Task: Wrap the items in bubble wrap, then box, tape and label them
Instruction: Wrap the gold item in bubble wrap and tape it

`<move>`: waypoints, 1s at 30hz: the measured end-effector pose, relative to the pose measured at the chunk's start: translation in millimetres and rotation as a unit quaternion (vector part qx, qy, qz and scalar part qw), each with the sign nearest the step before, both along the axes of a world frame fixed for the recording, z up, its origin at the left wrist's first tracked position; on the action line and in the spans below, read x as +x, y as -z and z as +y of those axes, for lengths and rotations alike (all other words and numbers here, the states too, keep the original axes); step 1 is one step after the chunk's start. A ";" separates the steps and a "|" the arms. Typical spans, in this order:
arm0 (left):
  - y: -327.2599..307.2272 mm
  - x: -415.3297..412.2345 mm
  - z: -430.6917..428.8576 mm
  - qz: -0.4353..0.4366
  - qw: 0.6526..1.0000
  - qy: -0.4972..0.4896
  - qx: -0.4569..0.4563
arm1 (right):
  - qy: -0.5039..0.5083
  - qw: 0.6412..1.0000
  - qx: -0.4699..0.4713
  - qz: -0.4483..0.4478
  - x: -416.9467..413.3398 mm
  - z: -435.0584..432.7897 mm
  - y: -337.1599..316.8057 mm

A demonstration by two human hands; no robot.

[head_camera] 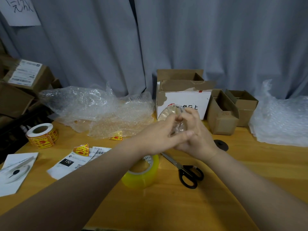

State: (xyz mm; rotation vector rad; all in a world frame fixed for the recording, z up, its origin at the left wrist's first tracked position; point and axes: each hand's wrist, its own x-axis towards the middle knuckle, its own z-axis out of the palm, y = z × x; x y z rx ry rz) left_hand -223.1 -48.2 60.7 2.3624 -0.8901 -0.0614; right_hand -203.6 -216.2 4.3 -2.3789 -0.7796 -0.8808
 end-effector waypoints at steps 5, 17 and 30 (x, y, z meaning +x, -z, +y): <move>-9.6 16.6 -0.7 0.000 1.000 0.011 0.011 | -0.004 0.999 0.049 0.024 -3.5 -1.1 -4.6; -15.0 7.8 11.7 -0.148 0.975 -0.099 -0.133 | 0.027 0.994 0.035 0.096 -7.3 -0.2 -11.7; -14.5 1.9 -11.0 -0.102 0.993 -0.038 0.036 | 0.071 0.988 0.070 0.115 -11.1 9.2 -15.8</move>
